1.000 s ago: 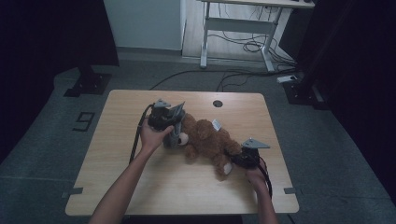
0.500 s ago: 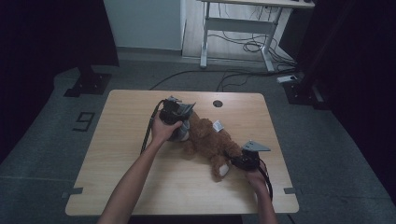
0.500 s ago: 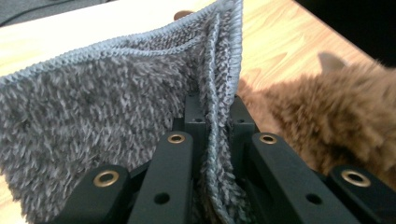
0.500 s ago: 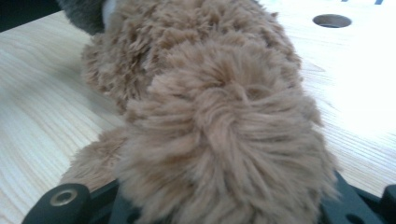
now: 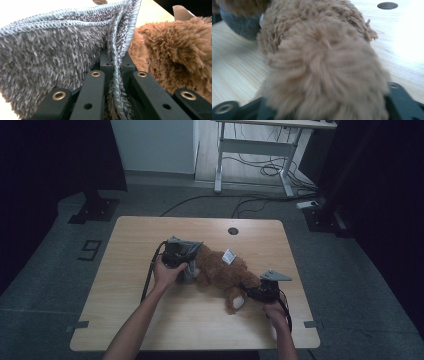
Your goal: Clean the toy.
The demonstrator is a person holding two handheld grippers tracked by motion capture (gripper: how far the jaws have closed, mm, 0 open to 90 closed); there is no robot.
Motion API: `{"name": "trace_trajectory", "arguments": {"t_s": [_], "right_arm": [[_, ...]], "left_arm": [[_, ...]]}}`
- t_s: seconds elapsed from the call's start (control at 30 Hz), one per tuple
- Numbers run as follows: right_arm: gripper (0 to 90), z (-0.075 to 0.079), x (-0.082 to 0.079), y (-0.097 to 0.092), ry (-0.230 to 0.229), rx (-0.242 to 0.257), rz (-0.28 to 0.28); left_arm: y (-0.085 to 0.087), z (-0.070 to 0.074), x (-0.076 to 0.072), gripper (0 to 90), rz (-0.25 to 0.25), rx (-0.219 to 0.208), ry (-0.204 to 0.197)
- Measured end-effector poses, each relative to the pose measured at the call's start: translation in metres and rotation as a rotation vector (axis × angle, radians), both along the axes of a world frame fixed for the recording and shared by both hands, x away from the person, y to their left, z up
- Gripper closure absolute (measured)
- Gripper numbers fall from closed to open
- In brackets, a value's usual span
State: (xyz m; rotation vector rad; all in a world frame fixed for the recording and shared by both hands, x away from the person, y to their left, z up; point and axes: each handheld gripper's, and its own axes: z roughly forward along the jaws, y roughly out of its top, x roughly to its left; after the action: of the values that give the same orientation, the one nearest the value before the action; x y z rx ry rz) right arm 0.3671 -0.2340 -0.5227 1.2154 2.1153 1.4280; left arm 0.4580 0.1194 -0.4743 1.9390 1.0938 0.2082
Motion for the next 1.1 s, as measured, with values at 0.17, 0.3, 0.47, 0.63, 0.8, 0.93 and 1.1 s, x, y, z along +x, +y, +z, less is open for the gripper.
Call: {"name": "trace_trajectory", "arguments": {"t_s": [0.17, 0.3, 0.47, 0.63, 0.8, 0.93, 1.1], "right_arm": [[30.1, 0.017, -0.005, -0.005, 0.024, 0.093, 0.010], [24.4, 0.035, -0.005, -0.006, 0.033, 0.138, 0.027], [21.9, 0.054, -0.001, -0.006, 0.027, 0.194, 0.041], [21.5, 0.062, 0.006, 0.000, 0.034, 0.190, 0.037], [23.1, 0.048, 0.024, 0.017, 0.105, 0.125, 0.032], [24.0, 0.034, 0.028, 0.038, 0.149, 0.114, 0.046], [28.6, 0.026, 0.015, 0.059, 0.136, 0.030, 0.067]], "left_arm": [[0.005, -0.003, -0.006, 84.2, 0.005, -0.010, -0.002], [0.009, -0.006, -0.010, 84.2, 0.011, -0.023, 0.001], [0.012, -0.007, -0.013, 84.2, 0.011, -0.025, 0.003], [0.013, -0.007, -0.015, 84.2, 0.008, -0.023, 0.009], [0.017, -0.008, -0.017, 84.1, 0.015, -0.024, 0.014], [0.020, -0.010, -0.021, 84.1, 0.023, -0.019, 0.016], [0.030, -0.014, -0.029, 83.9, 0.025, 0.001, 0.041]]}}
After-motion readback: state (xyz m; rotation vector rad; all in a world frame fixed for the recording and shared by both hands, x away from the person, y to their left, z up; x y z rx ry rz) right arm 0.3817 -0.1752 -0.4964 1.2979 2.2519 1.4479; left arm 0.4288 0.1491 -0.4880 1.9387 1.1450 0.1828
